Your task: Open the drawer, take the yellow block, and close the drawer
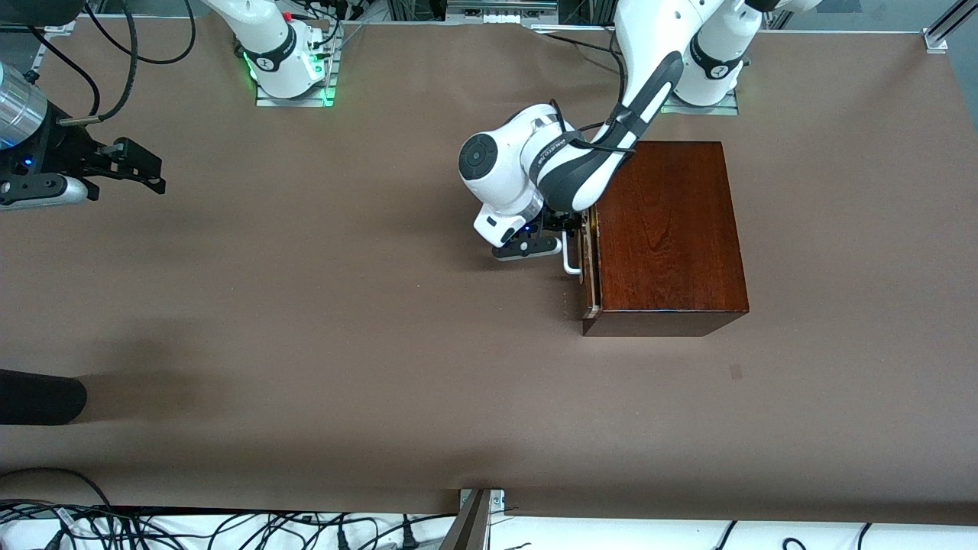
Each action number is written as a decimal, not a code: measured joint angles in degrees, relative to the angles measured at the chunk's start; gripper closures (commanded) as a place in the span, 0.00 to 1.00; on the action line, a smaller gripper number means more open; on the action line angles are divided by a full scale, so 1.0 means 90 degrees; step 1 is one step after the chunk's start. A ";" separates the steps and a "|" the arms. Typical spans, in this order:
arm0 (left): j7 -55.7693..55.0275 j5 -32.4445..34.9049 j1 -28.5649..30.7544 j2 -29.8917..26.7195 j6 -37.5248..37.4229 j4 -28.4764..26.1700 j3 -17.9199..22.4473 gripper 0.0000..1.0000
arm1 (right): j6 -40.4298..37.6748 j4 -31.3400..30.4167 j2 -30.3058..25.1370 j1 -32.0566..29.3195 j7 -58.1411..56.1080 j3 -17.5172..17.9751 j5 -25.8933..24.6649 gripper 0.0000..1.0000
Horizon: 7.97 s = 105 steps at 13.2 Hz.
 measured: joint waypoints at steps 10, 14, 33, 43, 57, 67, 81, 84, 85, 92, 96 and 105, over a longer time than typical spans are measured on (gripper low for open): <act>-0.0043 -0.0241 -0.0114 0.0044 0.0348 0.0215 0.0040 0.00 | -0.0002 0.0000 0.0000 0.0000 0.0000 0.0000 0.0000 0.00; -0.0044 -0.0240 -0.0300 0.0136 0.0421 0.0425 0.0052 0.00 | -0.0002 0.0000 0.0000 0.0000 0.0000 0.0000 0.0000 0.00; 0.0126 0.0176 -0.0811 0.0565 -0.0478 0.1322 0.0060 0.00 | -0.0002 0.0000 0.0001 -0.0001 0.0000 0.0000 0.0000 0.00; 0.0695 -0.0647 -0.0740 0.0336 -0.1595 0.2285 -0.0014 0.00 | -0.0003 0.0000 0.0001 -0.0001 0.0000 0.0000 0.0000 0.00; 0.5641 -0.1889 0.3809 -0.2175 -0.4003 0.2467 0.0057 0.00 | -0.0025 0.0000 0.0352 0.0642 -0.0016 0.0226 0.0025 0.00; 0.6771 -0.2201 0.3439 -0.4303 -0.1392 -0.0897 0.1568 0.00 | 0.0246 0.1266 0.1860 0.4152 -0.0248 0.0309 -0.0040 0.00; 0.6789 -0.2201 0.3665 -0.4508 -0.1456 -0.1128 0.1334 0.00 | 0.2413 0.3404 0.4842 0.5627 -0.2287 0.0277 -0.0299 0.00; 0.6792 -0.2201 0.3654 -0.4508 -0.1456 -0.1129 0.1338 0.00 | 0.2557 0.3506 0.5159 0.5632 -0.2564 0.0272 -0.0422 0.00; 0.6792 -0.2201 0.3647 -0.4508 -0.1456 -0.1129 0.1336 0.00 | 0.2557 0.3528 0.5200 0.5636 -0.2625 0.0271 -0.0498 0.00; 0.6792 -0.2201 0.3616 -0.4508 -0.1456 -0.1129 0.1335 0.00 | 0.2709 0.3944 0.5536 0.5767 -0.2672 0.0249 -0.0572 0.00; 0.6792 -0.2201 0.3609 -0.4508 -0.1456 -0.1129 0.1335 0.00 | 0.2920 0.3980 0.5681 0.5765 -0.2691 0.0188 -0.0572 0.00; 0.6792 -0.2201 0.3606 -0.4508 -0.1456 -0.1129 0.1335 0.00 | 0.2973 0.3999 0.5807 0.5757 -0.2775 0.0165 -0.0572 1.00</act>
